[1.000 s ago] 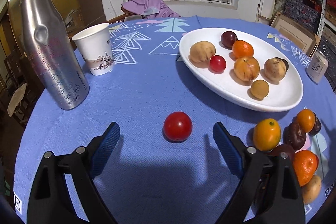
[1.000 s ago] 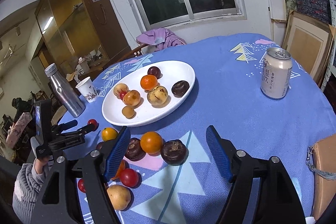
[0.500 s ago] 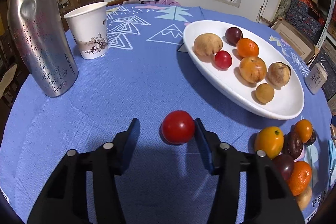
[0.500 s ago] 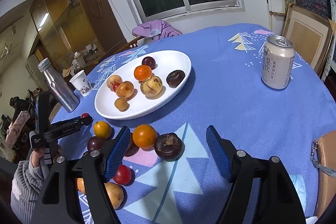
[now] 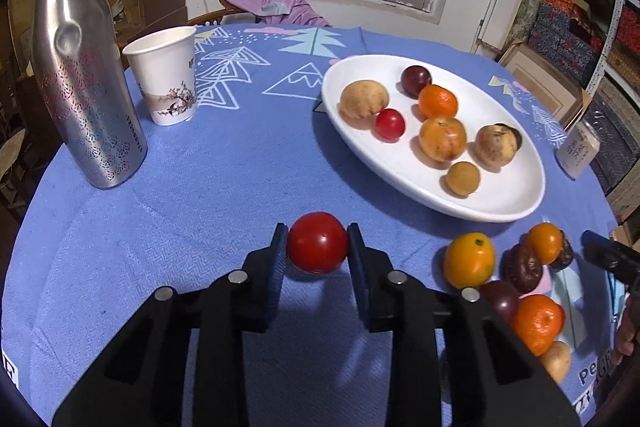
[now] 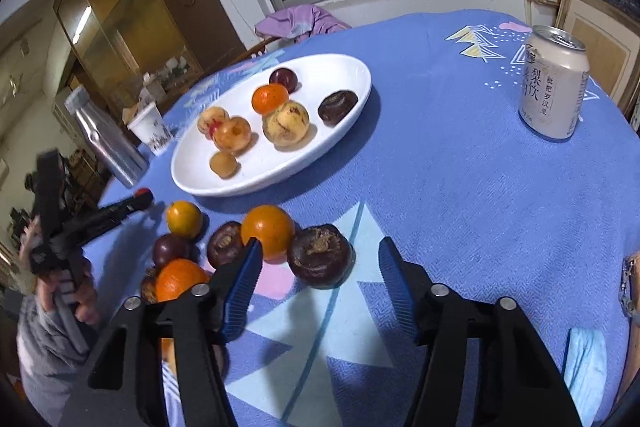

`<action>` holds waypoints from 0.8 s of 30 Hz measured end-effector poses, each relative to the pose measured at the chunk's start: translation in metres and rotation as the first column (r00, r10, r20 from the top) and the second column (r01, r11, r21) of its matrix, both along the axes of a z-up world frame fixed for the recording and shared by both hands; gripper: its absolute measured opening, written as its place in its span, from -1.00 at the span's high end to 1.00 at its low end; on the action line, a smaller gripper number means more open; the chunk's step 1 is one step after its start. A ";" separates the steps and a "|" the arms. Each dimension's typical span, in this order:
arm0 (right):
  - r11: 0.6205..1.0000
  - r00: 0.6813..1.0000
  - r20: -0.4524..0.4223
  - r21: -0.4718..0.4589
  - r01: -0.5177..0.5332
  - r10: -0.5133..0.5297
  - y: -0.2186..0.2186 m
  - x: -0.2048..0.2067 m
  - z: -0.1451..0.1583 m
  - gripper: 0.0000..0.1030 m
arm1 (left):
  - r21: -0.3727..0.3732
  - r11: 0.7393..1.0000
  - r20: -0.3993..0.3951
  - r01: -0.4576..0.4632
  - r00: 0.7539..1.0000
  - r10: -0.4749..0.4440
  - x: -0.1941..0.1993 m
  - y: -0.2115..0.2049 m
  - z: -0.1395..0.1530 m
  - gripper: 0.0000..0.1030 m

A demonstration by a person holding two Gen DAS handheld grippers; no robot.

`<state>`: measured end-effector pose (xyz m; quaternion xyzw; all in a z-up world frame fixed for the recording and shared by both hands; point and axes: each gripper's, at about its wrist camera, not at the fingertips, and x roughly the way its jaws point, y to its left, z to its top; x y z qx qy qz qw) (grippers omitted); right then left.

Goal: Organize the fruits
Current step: 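Grasp the red tomato with the left tool while the right tool grasps a mangosteen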

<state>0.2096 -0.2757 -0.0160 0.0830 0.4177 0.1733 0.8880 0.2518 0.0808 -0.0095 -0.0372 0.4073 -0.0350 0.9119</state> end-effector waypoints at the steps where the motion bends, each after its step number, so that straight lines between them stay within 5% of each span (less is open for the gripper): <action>1: 0.999 1.000 0.002 -0.038 -0.015 0.015 0.005 0.000 -0.002 -0.14 | 0.000 1.000 0.002 0.008 1.000 -0.008 -0.002 -0.002 0.001 0.43; 8: 0.977 0.997 0.053 -0.209 -0.040 0.052 0.024 -0.003 -0.011 -0.14 | 0.009 1.000 0.000 0.023 1.000 -0.023 -0.004 -0.007 0.001 0.43; 16: 0.979 0.997 0.020 -0.191 -0.068 0.073 0.029 0.005 -0.017 0.15 | 0.013 1.000 -0.012 0.025 1.000 -0.025 -0.002 -0.007 -0.003 0.43; 24: 0.979 0.997 0.018 -0.193 -0.069 0.074 0.031 0.005 -0.017 0.19 | -0.007 1.000 -0.024 0.023 0.999 -0.023 0.000 -0.002 -0.006 0.43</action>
